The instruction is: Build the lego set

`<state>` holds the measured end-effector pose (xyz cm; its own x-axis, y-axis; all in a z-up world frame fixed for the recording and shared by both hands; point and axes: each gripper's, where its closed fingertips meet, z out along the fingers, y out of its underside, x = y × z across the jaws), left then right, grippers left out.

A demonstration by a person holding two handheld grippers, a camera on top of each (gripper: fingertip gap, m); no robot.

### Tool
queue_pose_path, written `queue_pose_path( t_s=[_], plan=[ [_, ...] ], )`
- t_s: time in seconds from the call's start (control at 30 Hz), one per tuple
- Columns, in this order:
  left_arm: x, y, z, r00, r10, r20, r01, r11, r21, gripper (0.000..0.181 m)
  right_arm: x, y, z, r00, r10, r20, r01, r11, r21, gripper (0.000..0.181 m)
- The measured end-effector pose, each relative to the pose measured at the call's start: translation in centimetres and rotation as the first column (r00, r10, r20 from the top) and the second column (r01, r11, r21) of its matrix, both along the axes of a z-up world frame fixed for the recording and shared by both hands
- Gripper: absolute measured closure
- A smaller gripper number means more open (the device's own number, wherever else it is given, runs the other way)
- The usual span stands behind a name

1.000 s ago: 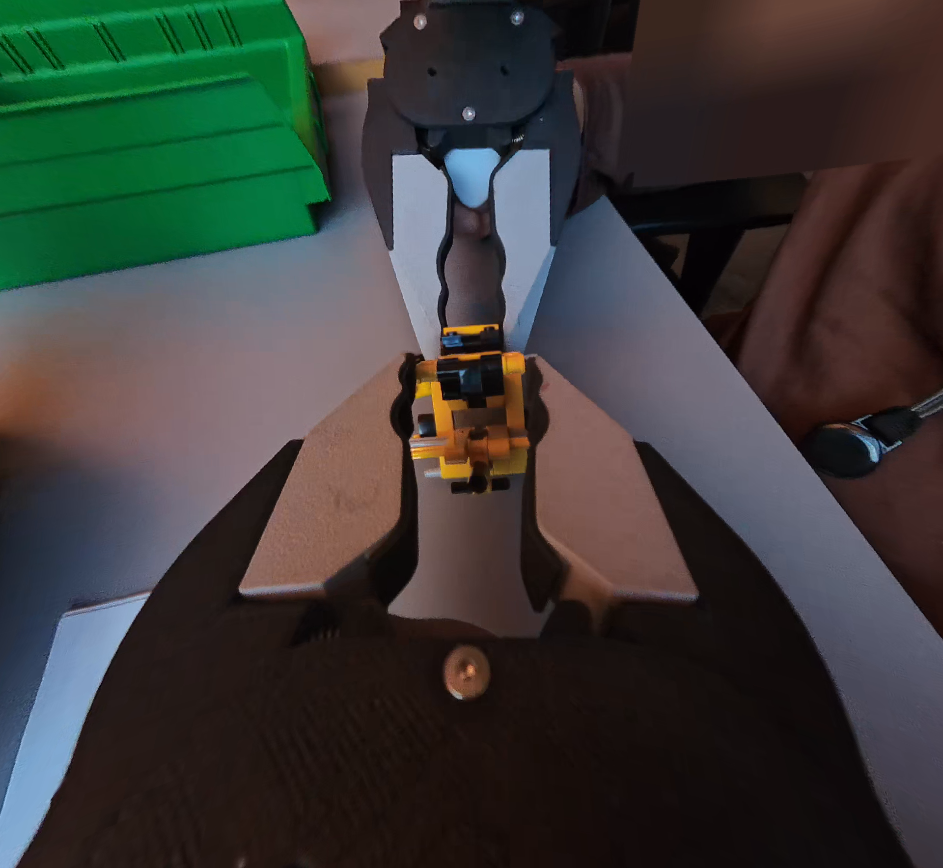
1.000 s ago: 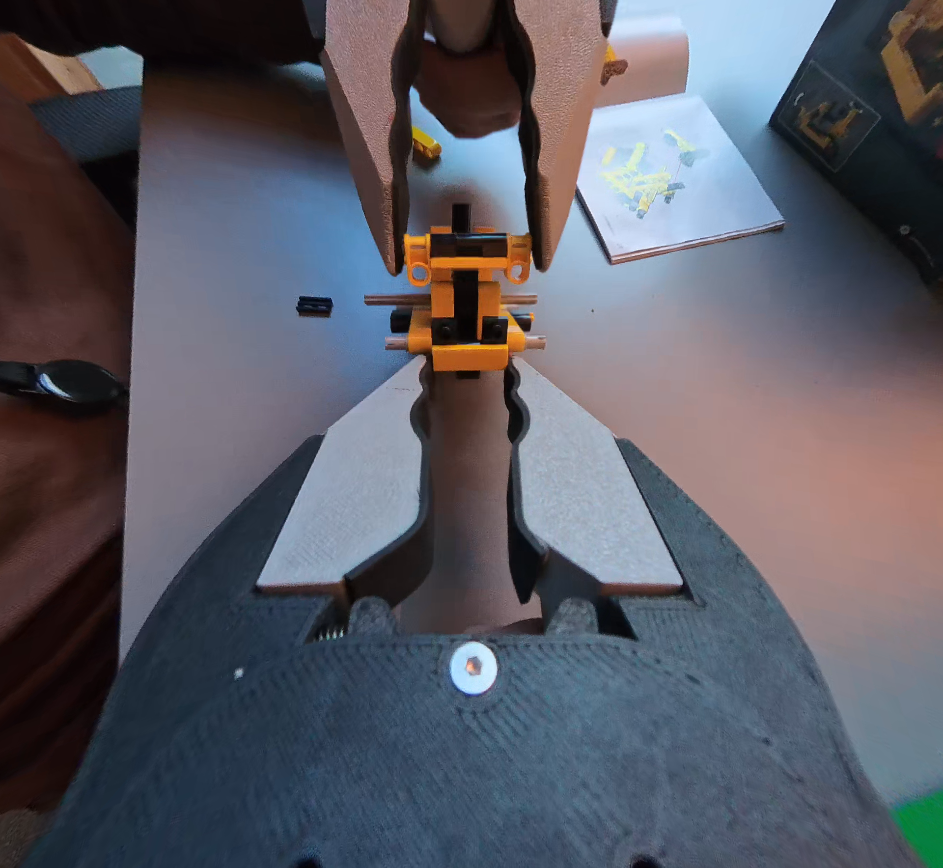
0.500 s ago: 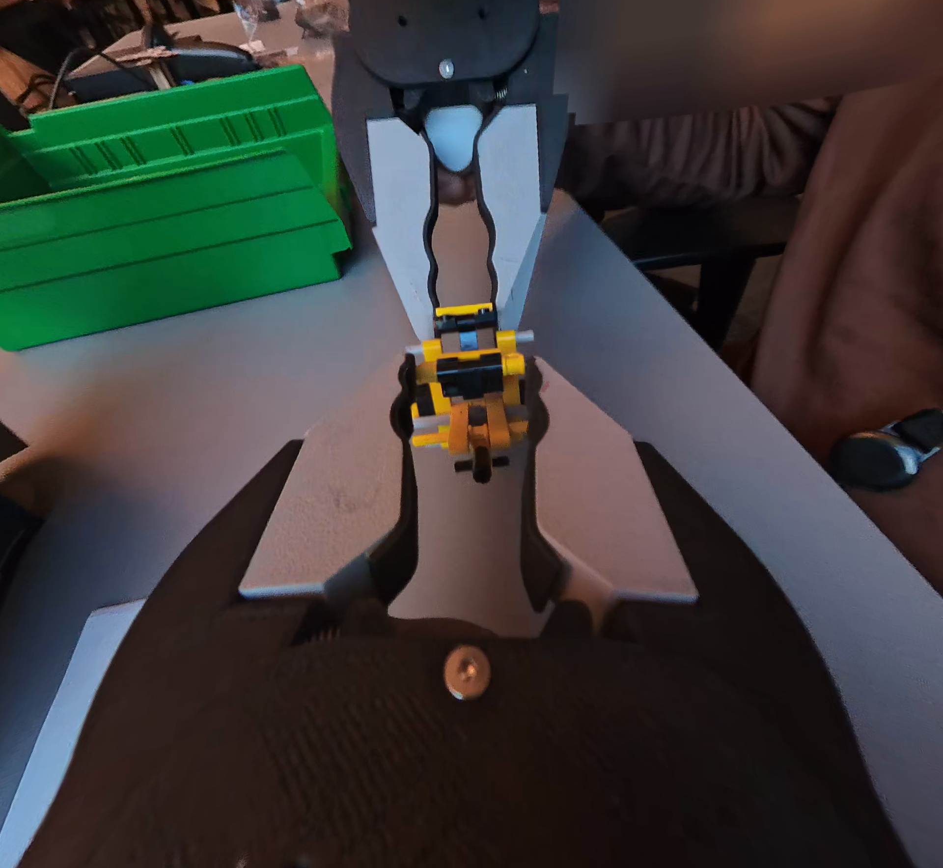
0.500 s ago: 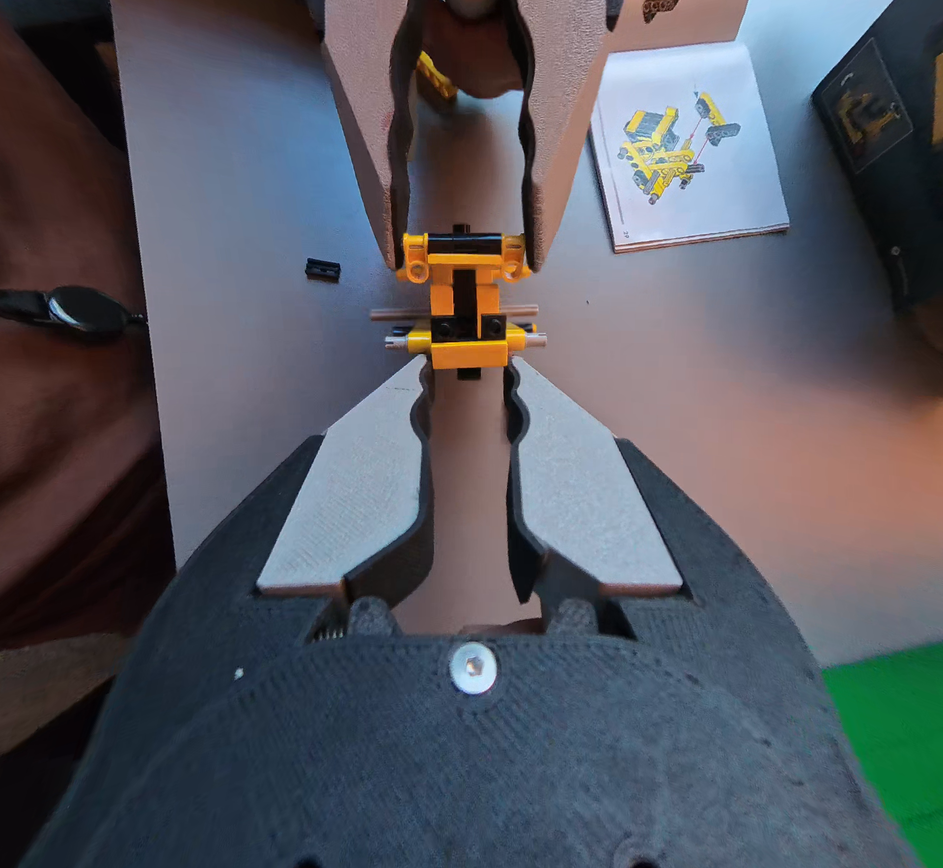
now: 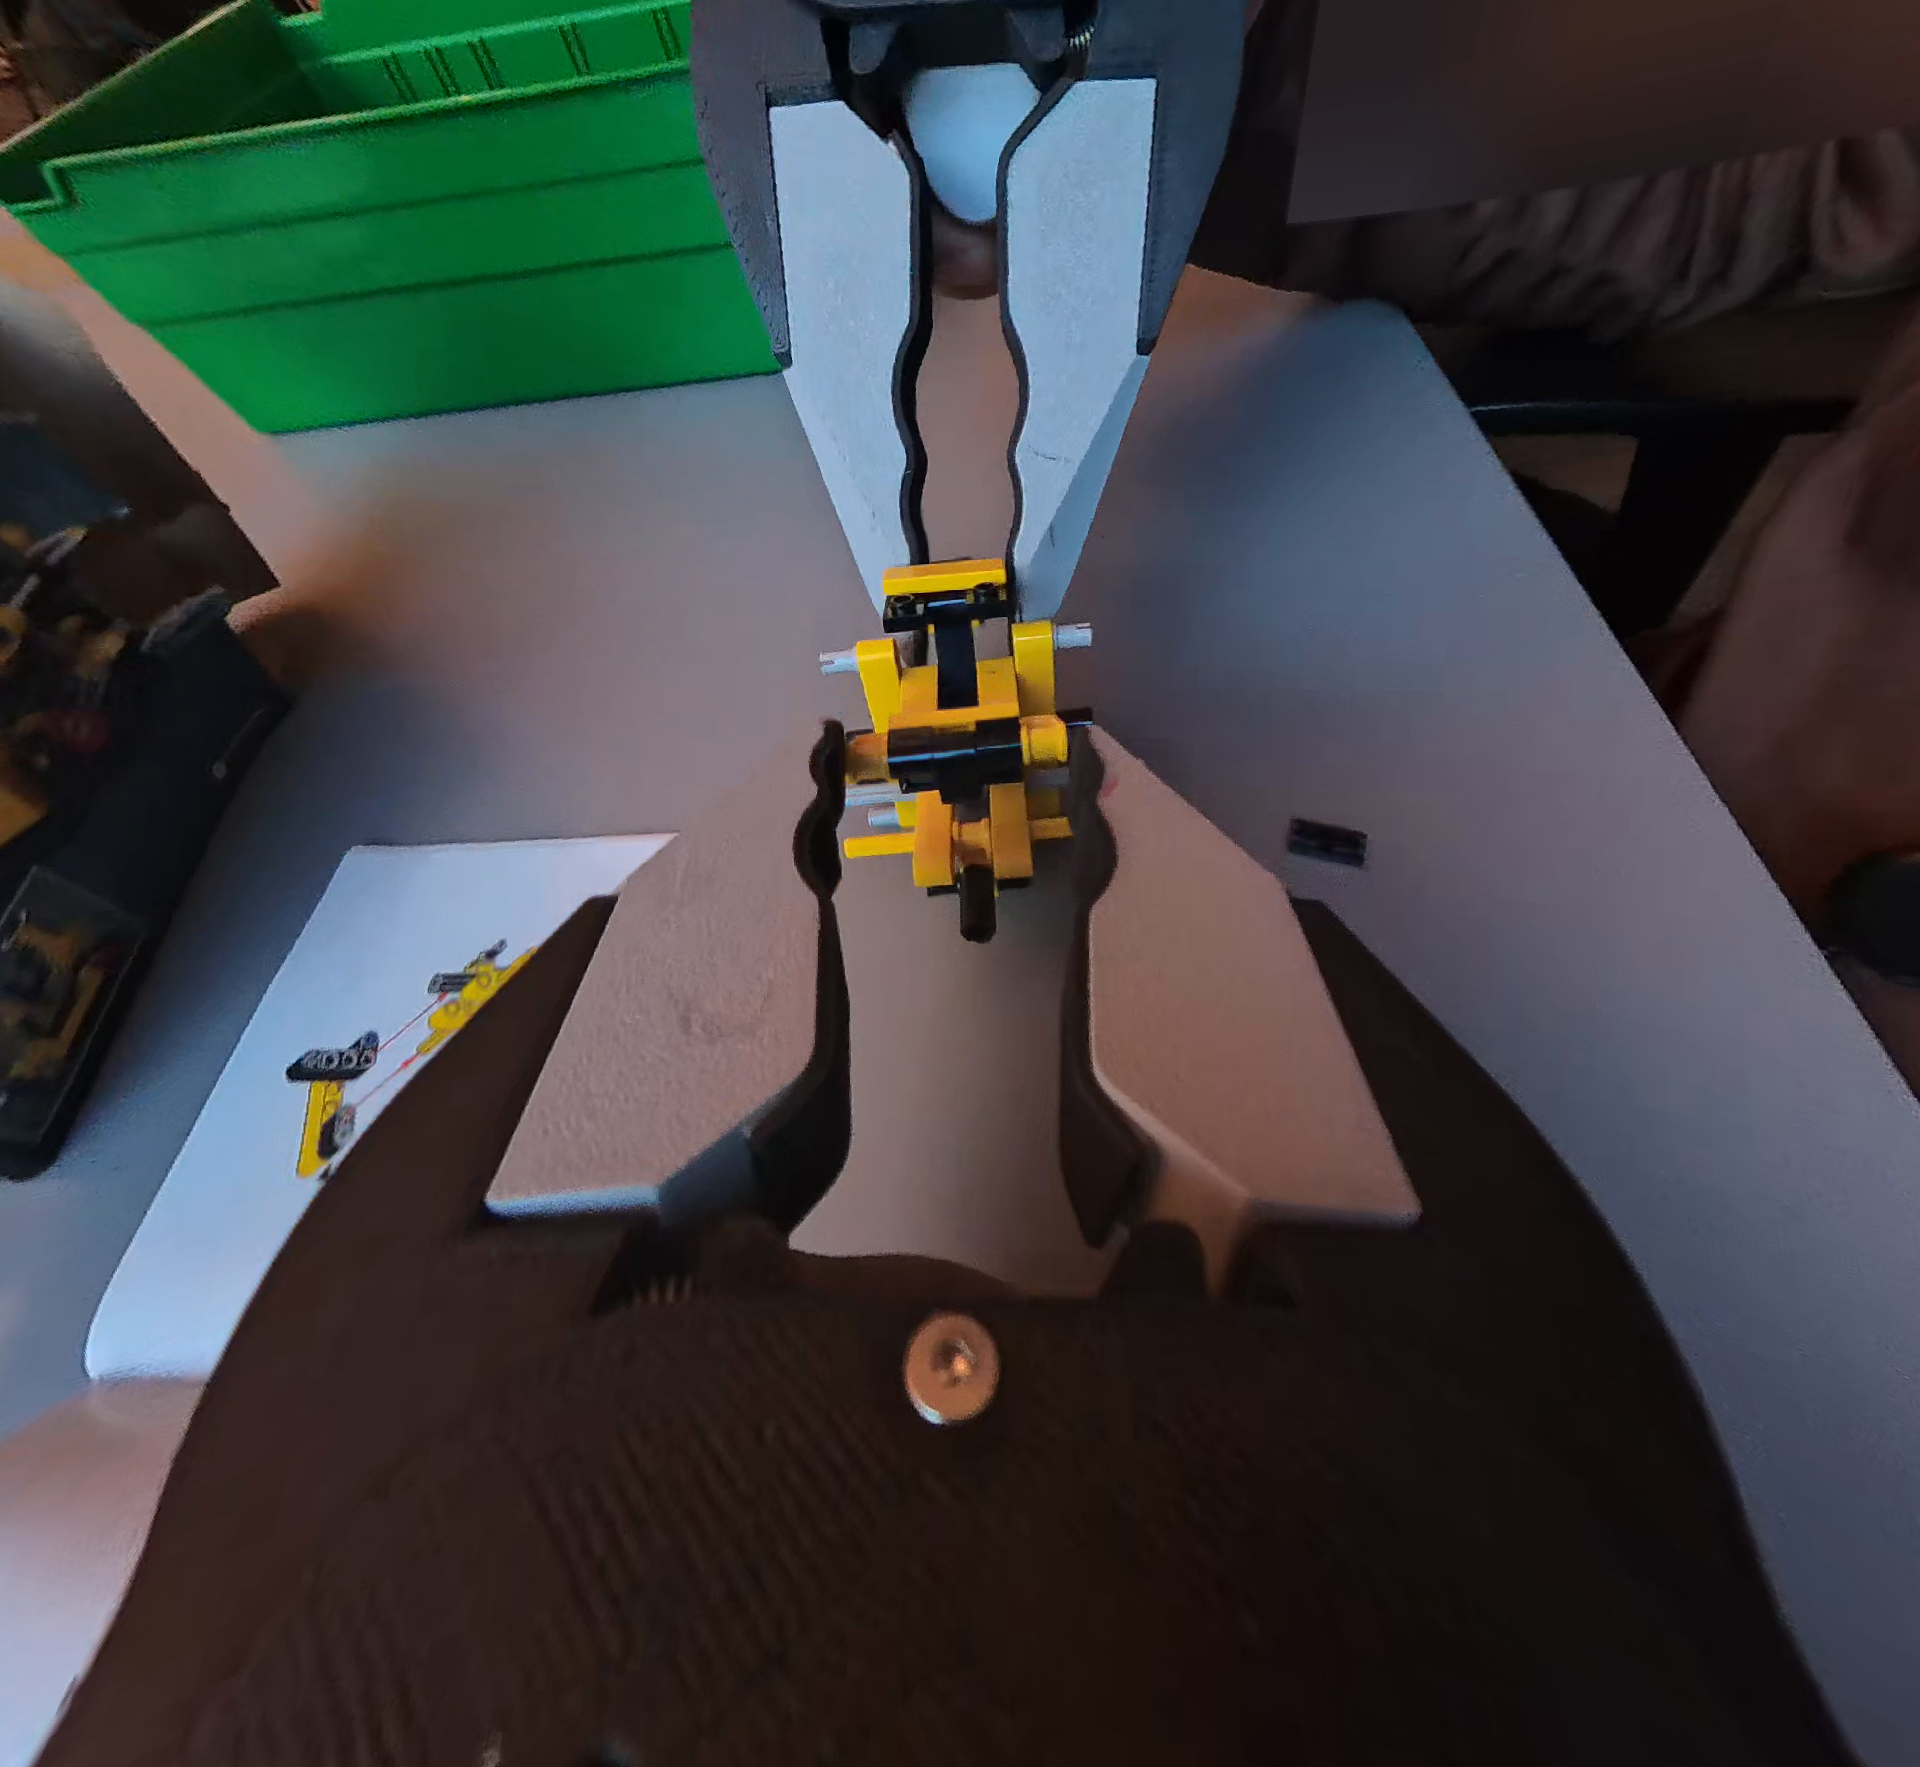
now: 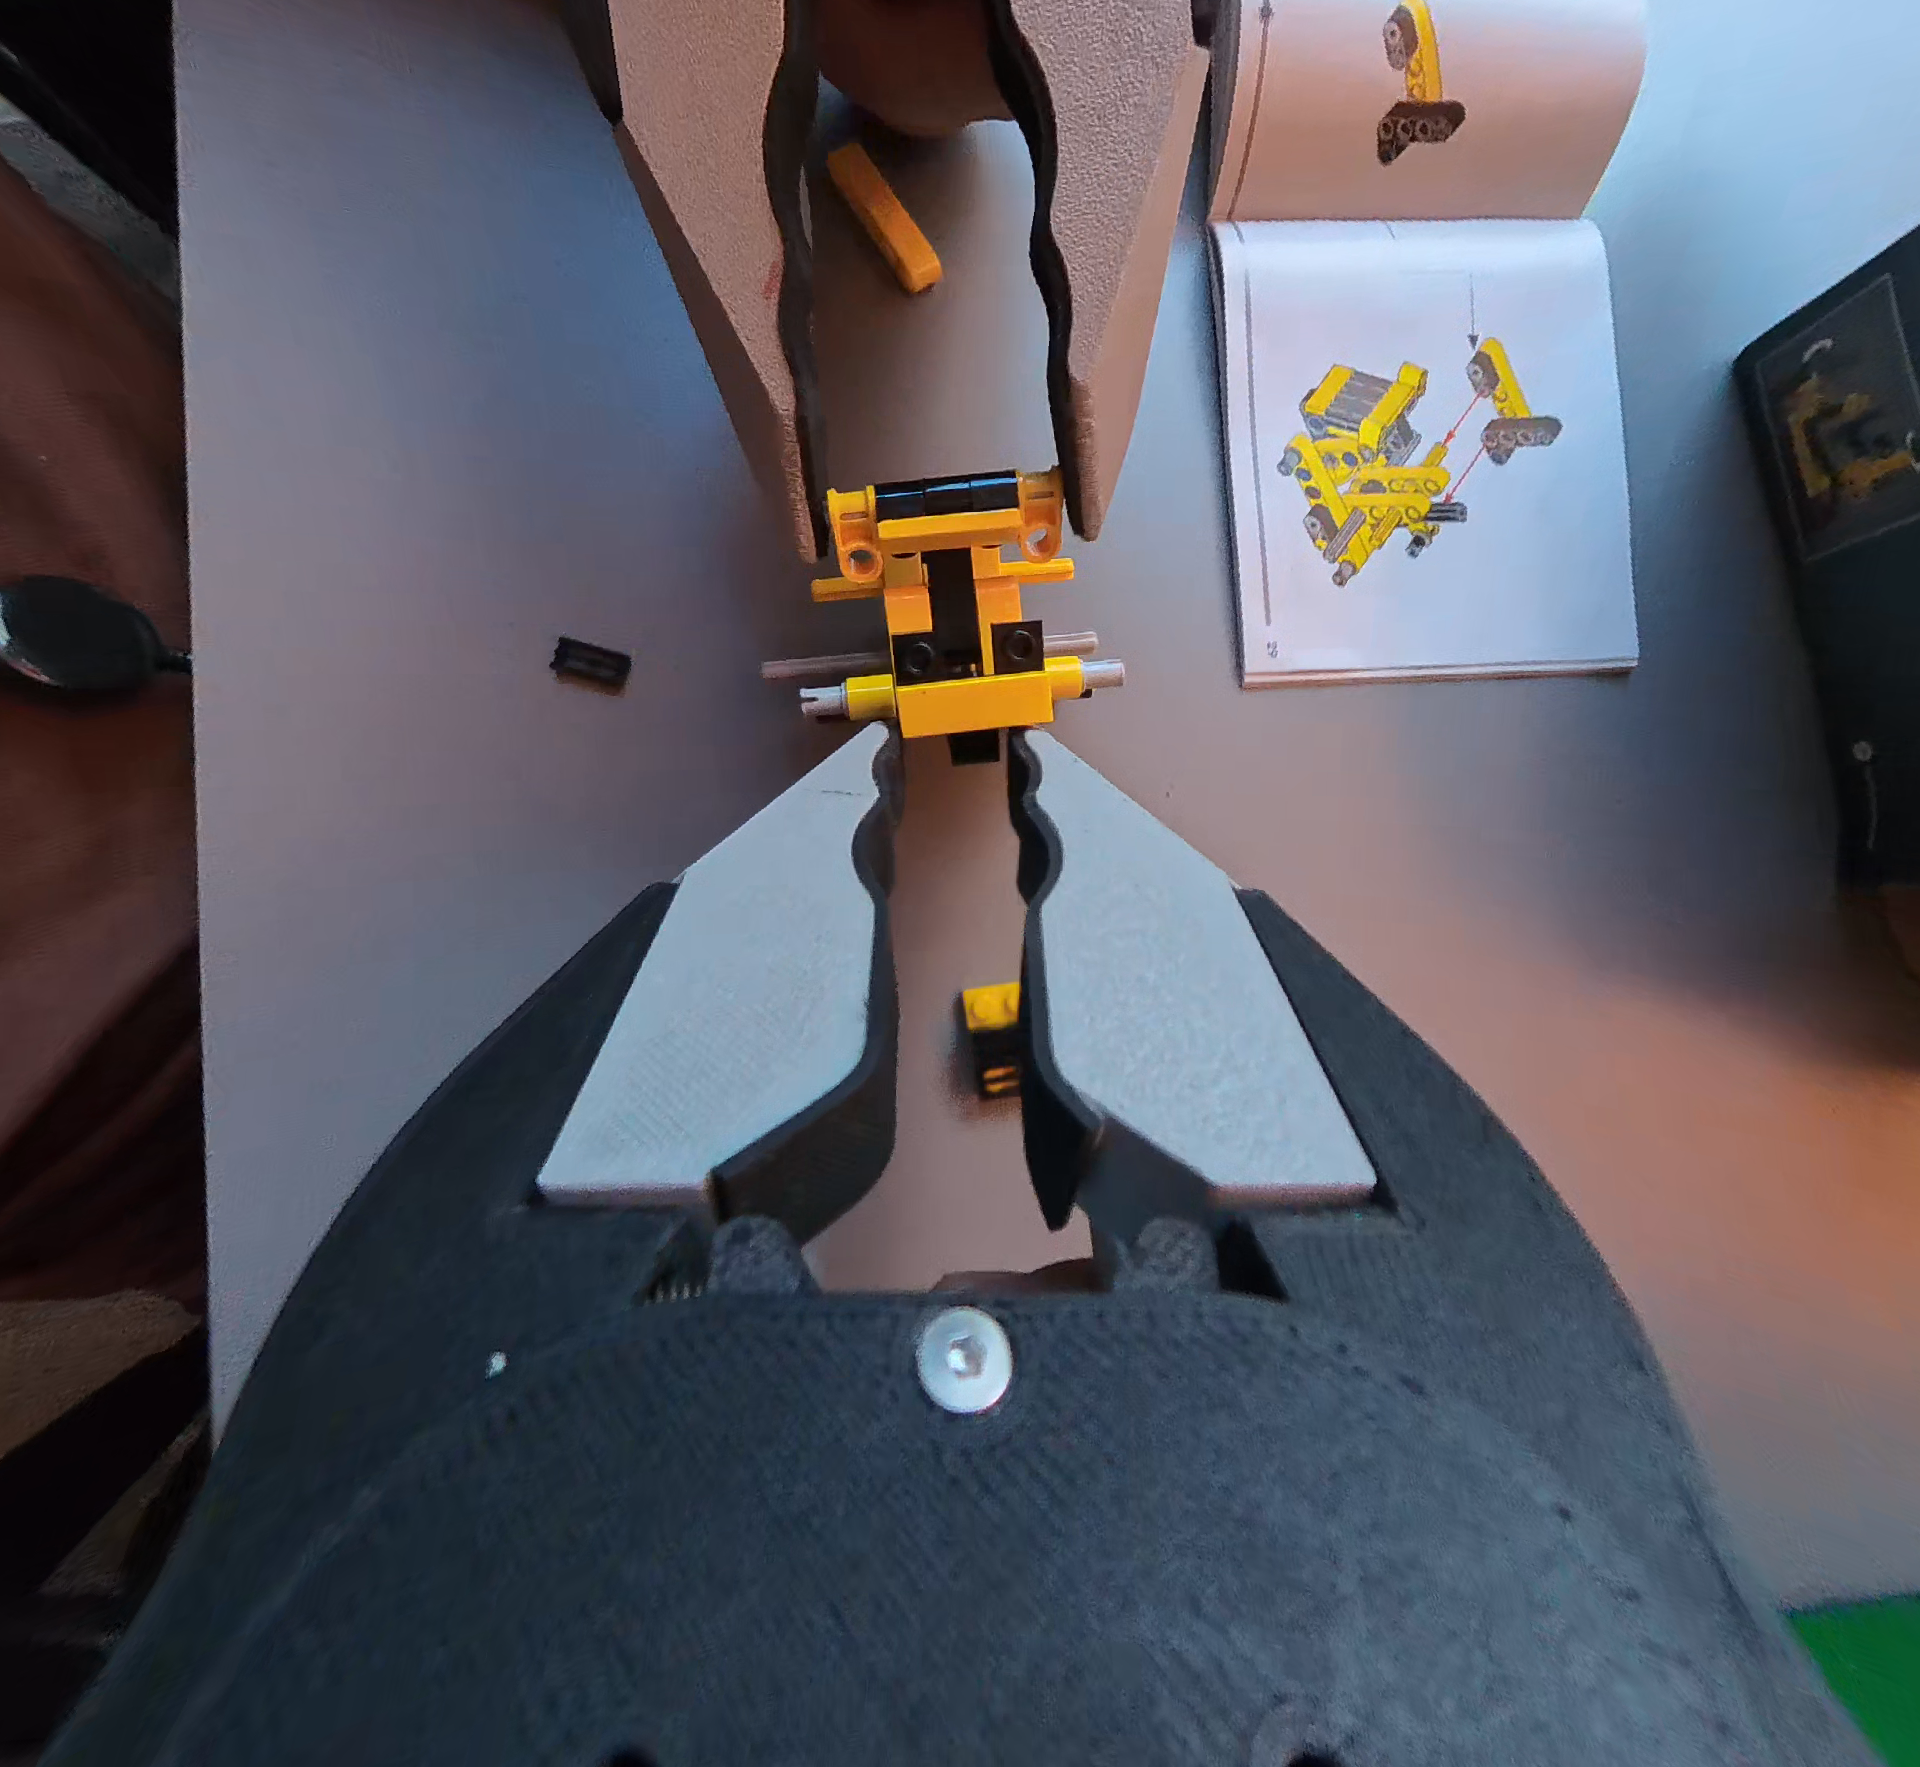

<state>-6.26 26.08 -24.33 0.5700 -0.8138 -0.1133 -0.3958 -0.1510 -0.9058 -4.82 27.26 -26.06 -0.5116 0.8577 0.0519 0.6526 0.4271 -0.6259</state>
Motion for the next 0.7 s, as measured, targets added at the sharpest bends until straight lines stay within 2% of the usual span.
queue_pose_path(
  t_s=[0.13, 0.3, 0.47, 0.7],
  plan=[
    [-0.5, -0.1, -0.1, 1.0, 0.013, -0.009, -0.013, 1.0, -0.009, 0.141, -0.4, 0.0, 0.0, 1.0, 0.02, -0.019, -0.02, 1.0, -0.002, 0.16],
    [-1.2, -0.3, -1.4, 0.995, 0.037, -0.096, -0.039, 0.999, -0.022, 0.141, -0.7, -0.7, 0.7, 0.995, 0.06, -0.084, -0.067, 0.995, -0.078, 0.158],
    [-1.6, -0.3, -1.0, 0.996, 0.048, -0.073, -0.05, 0.998, -0.032, 0.14, -1.0, -0.5, 0.0, 0.993, 0.066, -0.097, -0.076, 0.992, -0.103, 0.152],
    [-1.4, -0.4, -1.2, 0.997, 0.042, -0.068, -0.045, 0.998, -0.052, 0.14, -1.0, -0.9, 1.6, 0.972, 0.098, -0.214, -0.136, 0.977, -0.166, 0.151]
  ],
)
